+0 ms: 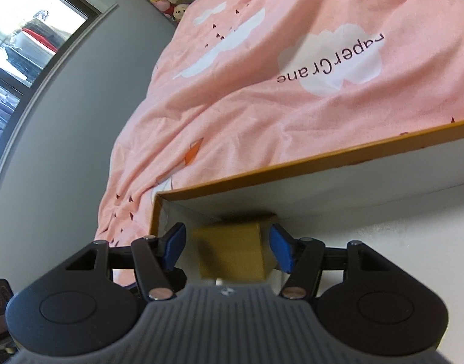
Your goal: Organize objects
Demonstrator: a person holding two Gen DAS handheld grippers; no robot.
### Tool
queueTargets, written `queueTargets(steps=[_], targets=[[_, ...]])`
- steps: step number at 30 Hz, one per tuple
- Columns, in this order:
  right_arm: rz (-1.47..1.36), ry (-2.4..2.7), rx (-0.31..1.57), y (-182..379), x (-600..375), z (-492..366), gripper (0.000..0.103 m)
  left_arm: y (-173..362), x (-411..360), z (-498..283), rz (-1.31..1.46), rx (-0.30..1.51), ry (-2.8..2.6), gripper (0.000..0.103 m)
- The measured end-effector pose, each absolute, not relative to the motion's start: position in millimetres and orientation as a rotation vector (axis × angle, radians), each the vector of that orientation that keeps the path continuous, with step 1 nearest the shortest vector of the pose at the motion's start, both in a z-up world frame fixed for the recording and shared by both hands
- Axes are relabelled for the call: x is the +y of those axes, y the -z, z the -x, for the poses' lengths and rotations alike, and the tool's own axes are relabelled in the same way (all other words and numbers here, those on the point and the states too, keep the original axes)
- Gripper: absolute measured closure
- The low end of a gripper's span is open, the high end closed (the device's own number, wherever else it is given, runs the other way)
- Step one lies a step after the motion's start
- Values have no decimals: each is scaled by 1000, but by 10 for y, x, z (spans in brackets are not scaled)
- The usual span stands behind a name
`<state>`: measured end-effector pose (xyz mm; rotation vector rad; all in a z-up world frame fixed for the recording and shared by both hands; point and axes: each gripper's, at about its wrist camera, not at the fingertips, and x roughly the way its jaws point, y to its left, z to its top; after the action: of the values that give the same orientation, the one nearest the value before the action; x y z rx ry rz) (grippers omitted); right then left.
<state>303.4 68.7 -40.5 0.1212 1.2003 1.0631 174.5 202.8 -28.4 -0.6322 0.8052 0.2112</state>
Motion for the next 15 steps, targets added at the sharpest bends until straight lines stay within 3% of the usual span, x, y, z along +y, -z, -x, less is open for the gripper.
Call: queueTargets(steps=[2,4,10,15], targets=[[-120,-1070,1196,390,682,-3047,41,286,2021,-1750,628,808,-209,70],[-109,-1066,1197,403,687,-3055,56,290,2013,-1748,625,810,-208,70],[-87,-1052,1229,536,727,-3071,76,316,1993,-1745,625,818,-211,70],[-72,-1060,1225,544,740,-3043,76,285,1960,-1734,613,813,-220,70]])
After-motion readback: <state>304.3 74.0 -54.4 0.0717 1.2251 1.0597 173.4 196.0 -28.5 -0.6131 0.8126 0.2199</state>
